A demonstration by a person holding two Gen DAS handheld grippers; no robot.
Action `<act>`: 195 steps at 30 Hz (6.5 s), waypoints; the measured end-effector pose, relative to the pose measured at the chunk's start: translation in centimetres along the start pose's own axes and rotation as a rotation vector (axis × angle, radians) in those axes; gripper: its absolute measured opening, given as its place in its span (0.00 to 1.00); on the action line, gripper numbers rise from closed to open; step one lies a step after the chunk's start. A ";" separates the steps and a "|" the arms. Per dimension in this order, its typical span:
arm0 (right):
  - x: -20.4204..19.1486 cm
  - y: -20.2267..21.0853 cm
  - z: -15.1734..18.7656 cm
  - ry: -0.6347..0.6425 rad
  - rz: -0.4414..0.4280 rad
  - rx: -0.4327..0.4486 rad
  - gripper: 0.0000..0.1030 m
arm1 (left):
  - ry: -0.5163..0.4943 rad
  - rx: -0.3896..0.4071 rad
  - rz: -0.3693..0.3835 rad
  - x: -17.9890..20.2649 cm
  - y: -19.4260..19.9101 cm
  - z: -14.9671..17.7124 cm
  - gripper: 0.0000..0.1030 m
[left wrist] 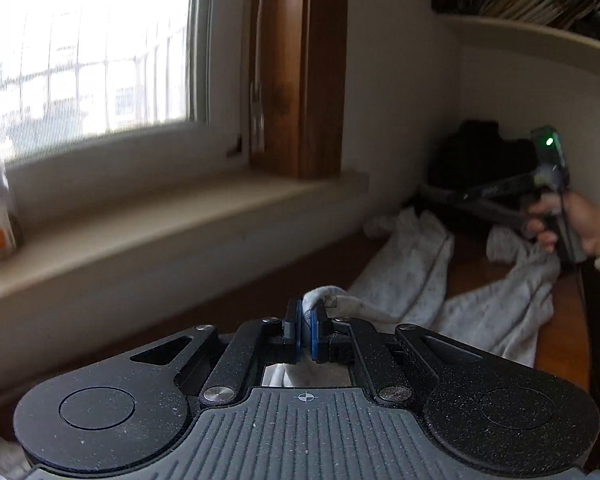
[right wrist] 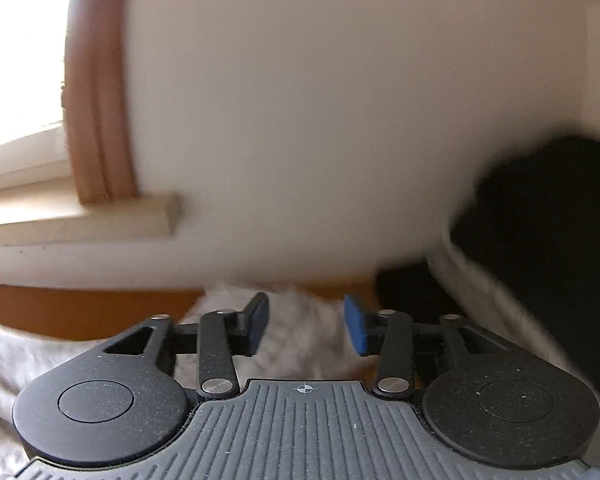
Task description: Fold clothes
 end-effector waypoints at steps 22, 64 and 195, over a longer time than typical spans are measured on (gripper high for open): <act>-5.0 -8.2 -0.4 -0.075 -0.015 -0.132 0.06 | 0.089 0.082 0.000 -3.0 -0.7 1.7 0.04; 6.2 -0.8 0.4 -0.138 0.295 0.031 0.24 | 0.090 -0.060 0.049 -3.7 -4.1 4.5 0.46; -44.0 10.3 8.0 0.538 -0.604 0.123 0.06 | 0.400 -0.068 -0.380 -22.0 11.1 10.9 0.10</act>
Point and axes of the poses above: each gripper's, at about its wrist camera, not at the fingertips, and y roughly against the way its jaws point, x to its right, z to its underside, the point moved 10 cm from there along -y, roughly the way its jaws point, and after that the axes turned 7 degrees about -y, right-handed, at the moved point
